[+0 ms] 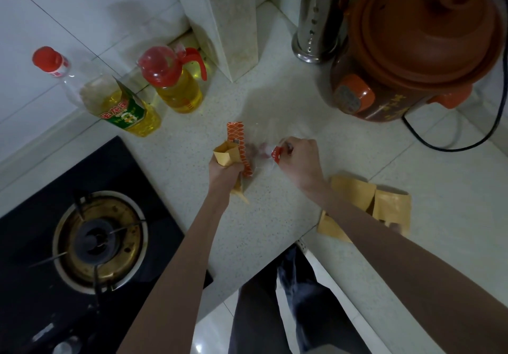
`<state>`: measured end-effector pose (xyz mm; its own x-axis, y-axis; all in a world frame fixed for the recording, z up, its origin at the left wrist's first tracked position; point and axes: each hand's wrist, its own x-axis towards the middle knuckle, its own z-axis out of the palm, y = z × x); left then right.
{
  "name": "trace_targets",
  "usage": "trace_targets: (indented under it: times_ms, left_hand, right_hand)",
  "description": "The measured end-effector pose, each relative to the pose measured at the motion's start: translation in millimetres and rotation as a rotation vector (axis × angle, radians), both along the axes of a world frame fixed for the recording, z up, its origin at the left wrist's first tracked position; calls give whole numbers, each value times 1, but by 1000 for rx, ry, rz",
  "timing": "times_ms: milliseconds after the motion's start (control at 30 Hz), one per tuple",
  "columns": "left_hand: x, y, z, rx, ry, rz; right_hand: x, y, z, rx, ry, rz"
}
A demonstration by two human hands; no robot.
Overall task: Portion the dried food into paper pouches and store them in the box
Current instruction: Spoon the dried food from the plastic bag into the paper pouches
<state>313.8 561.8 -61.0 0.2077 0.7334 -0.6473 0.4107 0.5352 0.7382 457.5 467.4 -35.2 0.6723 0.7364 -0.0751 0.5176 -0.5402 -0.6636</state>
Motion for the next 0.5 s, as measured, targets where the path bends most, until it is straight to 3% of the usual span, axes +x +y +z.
trace_targets:
  times_ms: [500]
  left_hand:
    - [-4, 4, -4, 26, -47, 39]
  right_hand:
    - [10, 15, -1, 22, 74, 193]
